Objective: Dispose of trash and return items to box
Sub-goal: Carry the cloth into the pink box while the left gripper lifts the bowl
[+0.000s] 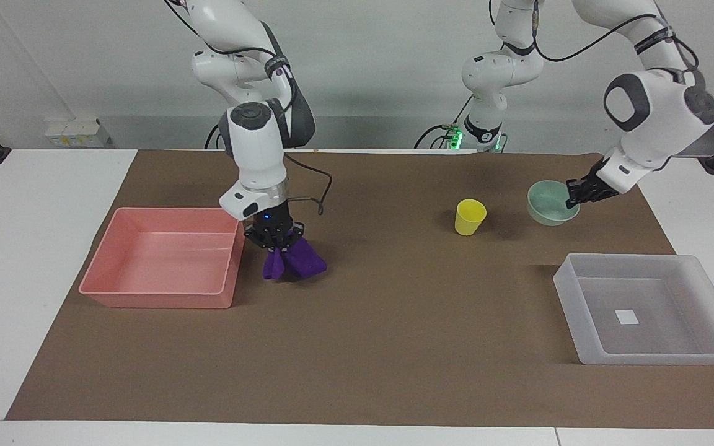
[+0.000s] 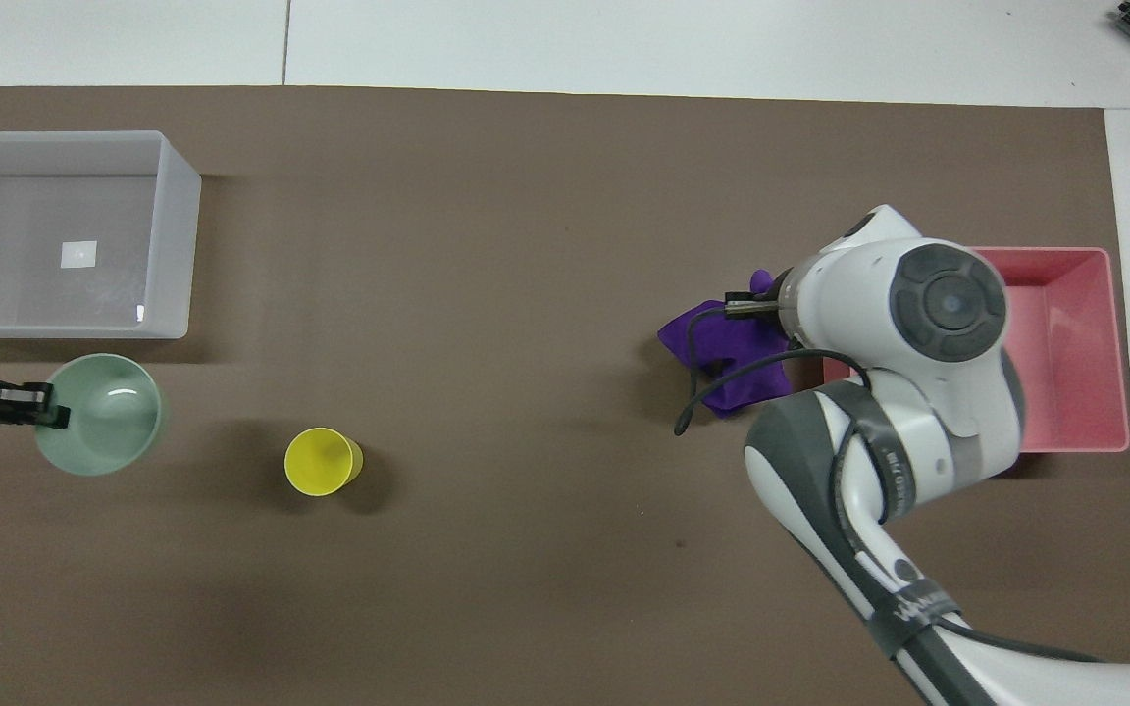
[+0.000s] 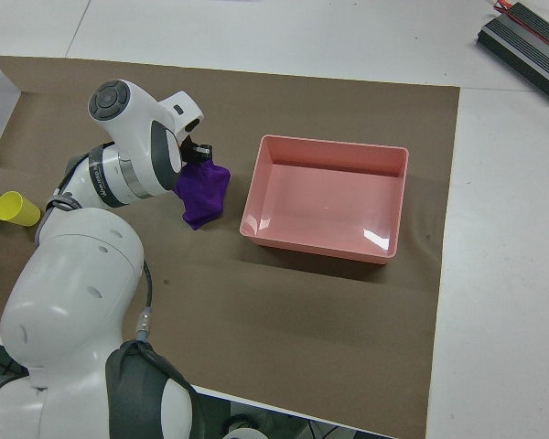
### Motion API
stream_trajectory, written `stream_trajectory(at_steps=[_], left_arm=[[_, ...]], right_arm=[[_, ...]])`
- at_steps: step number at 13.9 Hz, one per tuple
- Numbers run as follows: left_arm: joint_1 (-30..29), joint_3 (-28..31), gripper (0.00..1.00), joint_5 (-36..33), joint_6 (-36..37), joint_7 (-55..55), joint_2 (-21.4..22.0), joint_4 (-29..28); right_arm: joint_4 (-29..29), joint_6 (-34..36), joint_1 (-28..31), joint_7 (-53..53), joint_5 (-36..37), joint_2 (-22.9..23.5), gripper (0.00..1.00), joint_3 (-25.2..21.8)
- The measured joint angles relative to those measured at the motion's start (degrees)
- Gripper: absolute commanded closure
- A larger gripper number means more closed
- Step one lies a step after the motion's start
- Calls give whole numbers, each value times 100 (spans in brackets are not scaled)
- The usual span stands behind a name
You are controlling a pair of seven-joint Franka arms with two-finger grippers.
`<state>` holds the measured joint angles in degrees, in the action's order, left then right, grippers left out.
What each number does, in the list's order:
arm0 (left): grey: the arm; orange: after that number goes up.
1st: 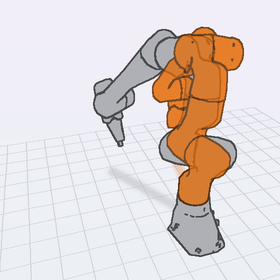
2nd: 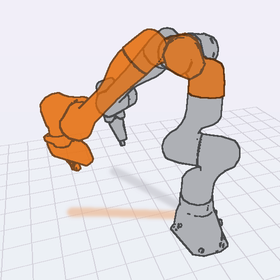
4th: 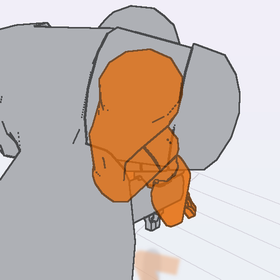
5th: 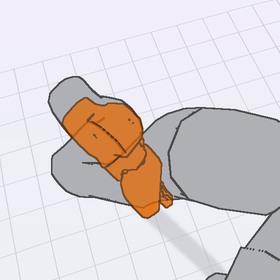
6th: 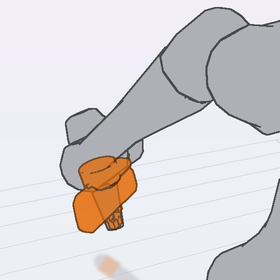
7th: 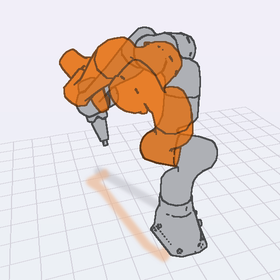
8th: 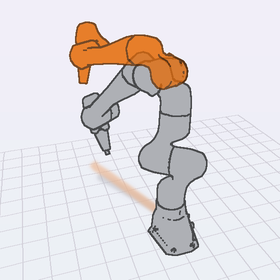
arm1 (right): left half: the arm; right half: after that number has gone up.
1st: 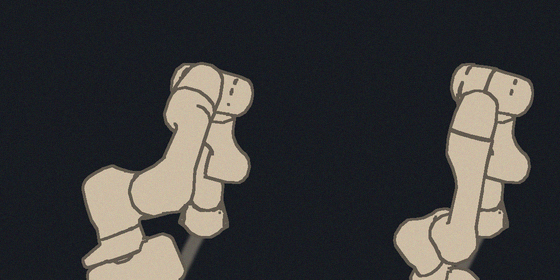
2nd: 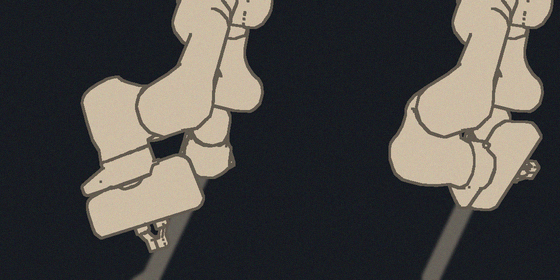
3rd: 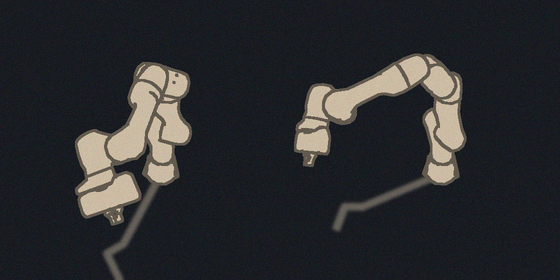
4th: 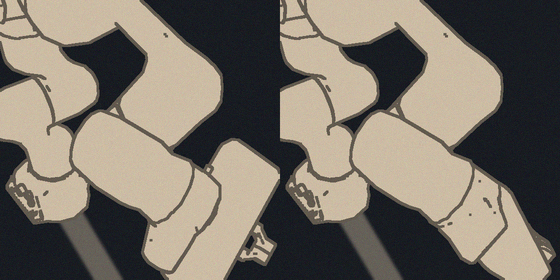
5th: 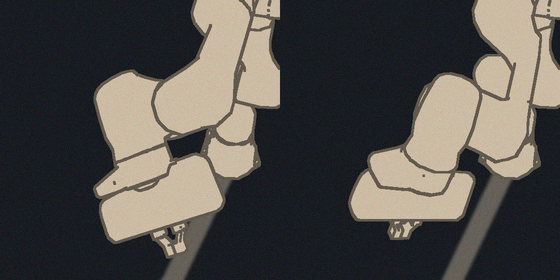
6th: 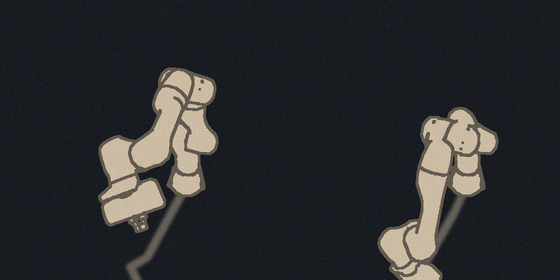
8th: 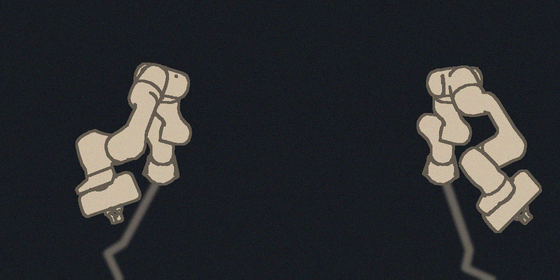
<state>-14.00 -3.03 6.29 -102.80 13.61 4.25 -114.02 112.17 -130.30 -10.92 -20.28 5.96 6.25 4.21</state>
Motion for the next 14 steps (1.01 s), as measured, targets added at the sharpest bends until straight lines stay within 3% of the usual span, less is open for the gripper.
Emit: stream_trajectory(at_steps=[3, 6, 9, 14], left_arm=[[-391, 45, 100, 0, 433, 1, -450, 1349], [-494, 51, 100, 0, 19, 2, -1533, 2323], [-493, 23, 100, 0, -1154, 1, -2523, 2687], [-474, -15, 100, 1, -2084, -2, -3439, 2705]], right_arm=[[-445, 879, 526, 38, 9, -407, 100, -13], [-533, 1325, 1085, 493, 11, -690, 100, -25], [-529, 1351, 1497, 854, 9, -711, 100, -31], [-500, 1387, 1888, 1098, 9, -708, 100, -33]])
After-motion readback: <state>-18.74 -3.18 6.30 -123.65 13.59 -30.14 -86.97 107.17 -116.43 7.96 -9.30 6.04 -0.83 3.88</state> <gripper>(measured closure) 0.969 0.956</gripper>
